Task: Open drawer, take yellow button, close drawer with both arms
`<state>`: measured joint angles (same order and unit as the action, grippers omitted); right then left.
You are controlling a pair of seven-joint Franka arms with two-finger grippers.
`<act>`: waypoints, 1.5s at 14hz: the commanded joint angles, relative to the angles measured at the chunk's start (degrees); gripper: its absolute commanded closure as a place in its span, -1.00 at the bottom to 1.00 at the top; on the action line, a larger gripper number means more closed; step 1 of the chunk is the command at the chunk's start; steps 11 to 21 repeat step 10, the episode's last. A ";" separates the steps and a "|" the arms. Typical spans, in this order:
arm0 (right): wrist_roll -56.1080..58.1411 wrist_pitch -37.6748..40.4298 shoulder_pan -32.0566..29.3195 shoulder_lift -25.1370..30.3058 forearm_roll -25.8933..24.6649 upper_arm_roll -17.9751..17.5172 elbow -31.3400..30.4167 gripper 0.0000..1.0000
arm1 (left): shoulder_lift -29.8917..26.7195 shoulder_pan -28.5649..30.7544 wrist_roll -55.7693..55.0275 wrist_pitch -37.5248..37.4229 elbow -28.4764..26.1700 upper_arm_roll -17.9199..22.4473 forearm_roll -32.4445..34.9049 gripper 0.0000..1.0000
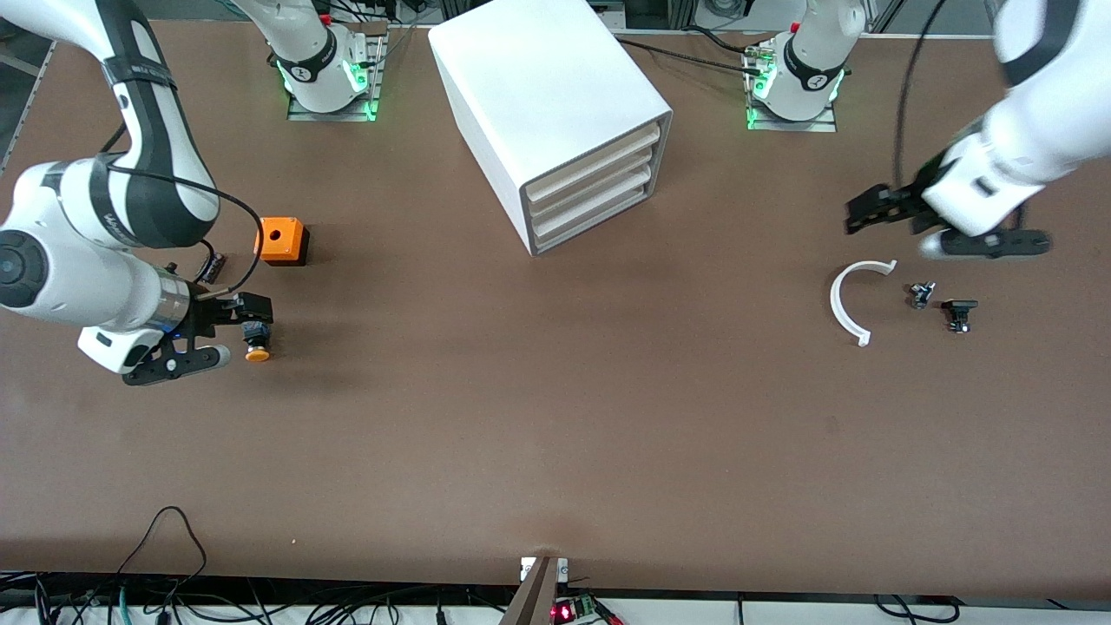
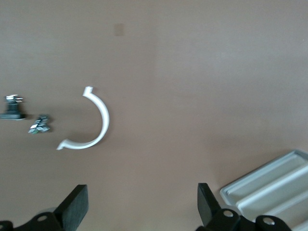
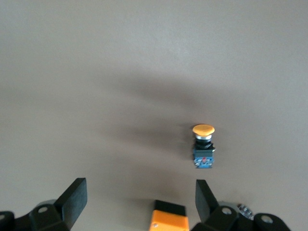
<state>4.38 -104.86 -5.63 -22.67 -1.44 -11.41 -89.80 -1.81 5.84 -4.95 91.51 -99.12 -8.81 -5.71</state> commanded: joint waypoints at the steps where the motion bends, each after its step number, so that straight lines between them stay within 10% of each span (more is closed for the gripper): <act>1: -7.87 8.93 2.19 1.22 0.83 -0.28 6.72 -1.00 | 0.67 -0.84 3.63 -7.47 5.59 3.18 2.01 -1.00; 5: -11.67 25.65 2.90 3.07 -1.61 0.15 17.27 -1.00 | 1.20 -0.48 3.81 -6.79 5.96 2.92 3.77 -1.00; 9: -11.50 25.33 2.73 5.70 -15.57 0.94 17.82 -1.00 | 1.90 -0.48 3.81 -5.29 6.22 3.09 3.69 -1.00; 21: -11.58 25.06 2.73 6.41 -15.00 2.86 17.21 -1.00 | 1.82 -0.48 3.81 -5.20 6.13 3.09 3.69 -1.00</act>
